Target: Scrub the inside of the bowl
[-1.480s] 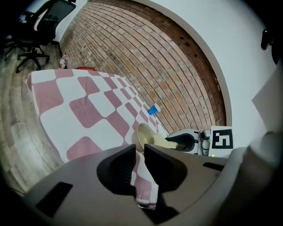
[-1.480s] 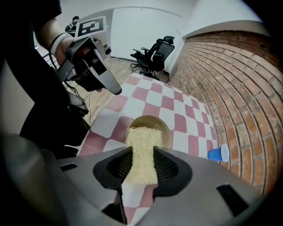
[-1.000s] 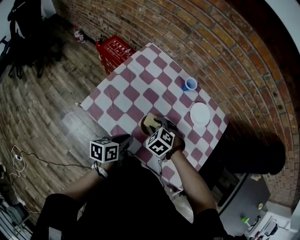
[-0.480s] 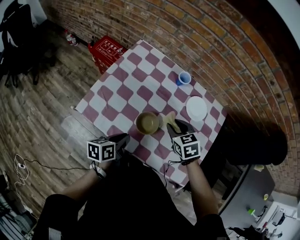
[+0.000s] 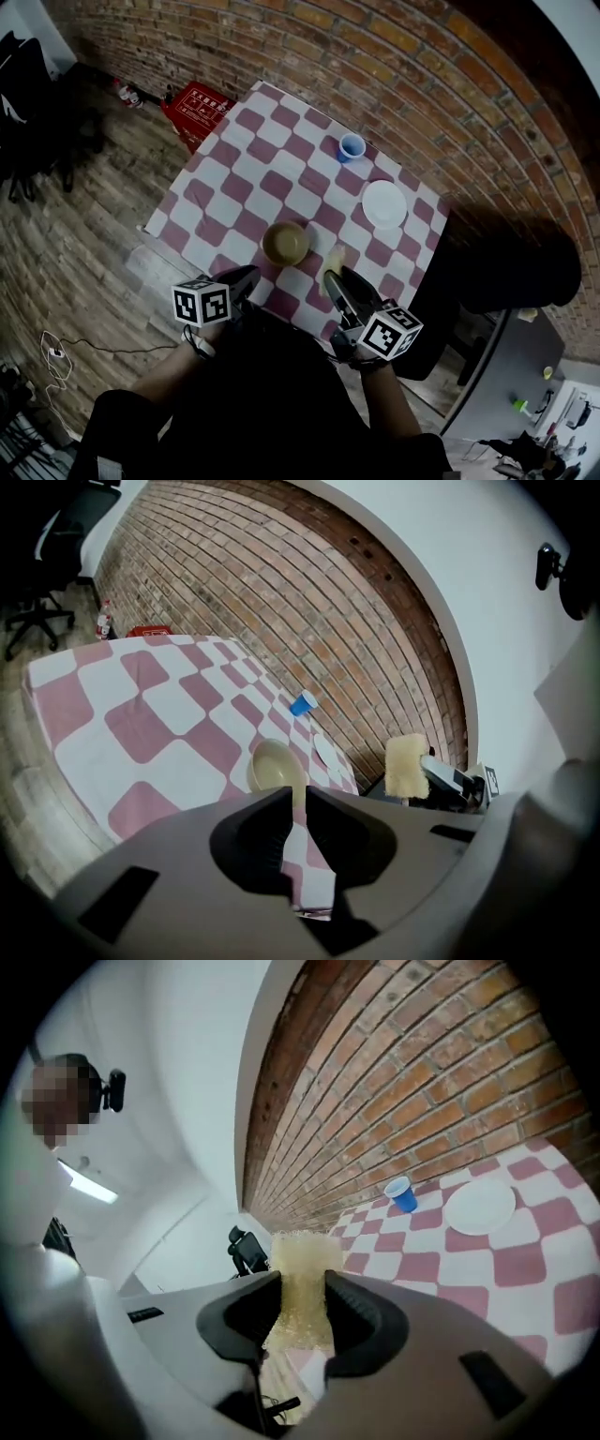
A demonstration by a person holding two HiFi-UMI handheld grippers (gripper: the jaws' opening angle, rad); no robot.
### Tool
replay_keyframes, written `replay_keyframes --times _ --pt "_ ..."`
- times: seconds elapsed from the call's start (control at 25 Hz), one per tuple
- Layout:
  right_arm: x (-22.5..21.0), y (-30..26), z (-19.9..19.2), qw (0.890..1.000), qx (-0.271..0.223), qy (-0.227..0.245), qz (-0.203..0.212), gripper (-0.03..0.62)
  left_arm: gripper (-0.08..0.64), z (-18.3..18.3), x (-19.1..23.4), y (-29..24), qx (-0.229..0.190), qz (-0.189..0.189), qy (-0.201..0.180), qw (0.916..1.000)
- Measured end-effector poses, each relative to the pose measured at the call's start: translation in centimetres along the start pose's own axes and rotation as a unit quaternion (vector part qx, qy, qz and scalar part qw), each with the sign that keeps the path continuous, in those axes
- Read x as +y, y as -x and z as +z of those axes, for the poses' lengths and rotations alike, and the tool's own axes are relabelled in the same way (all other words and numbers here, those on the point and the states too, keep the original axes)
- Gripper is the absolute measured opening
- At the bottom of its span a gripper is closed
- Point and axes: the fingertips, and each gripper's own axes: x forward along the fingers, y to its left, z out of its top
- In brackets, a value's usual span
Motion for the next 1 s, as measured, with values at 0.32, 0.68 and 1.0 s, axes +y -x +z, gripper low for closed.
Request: replay_keyframes --times 0.32,0.68,1.0 --pt "2.8 0.7 -1.2 0.999 0.002 0.035 0.014 0.155 0.049 0.5 -1.2 0.6 -0.006 -0.008 0.008 0.9999" --pt "4.0 0.8 -0.5 0.998 -0.025 0.044 0.036 0.155 0.049 0.4 -1.3 0.5 -0.012 -0.013 0.022 0.9996" --pt "4.1 0.6 -0.1 0.998 -0.018 0.045 0.05 0.155 0.049 -0.1 -1.1 0.1 -0.002 -0.015 0.031 0.9994"
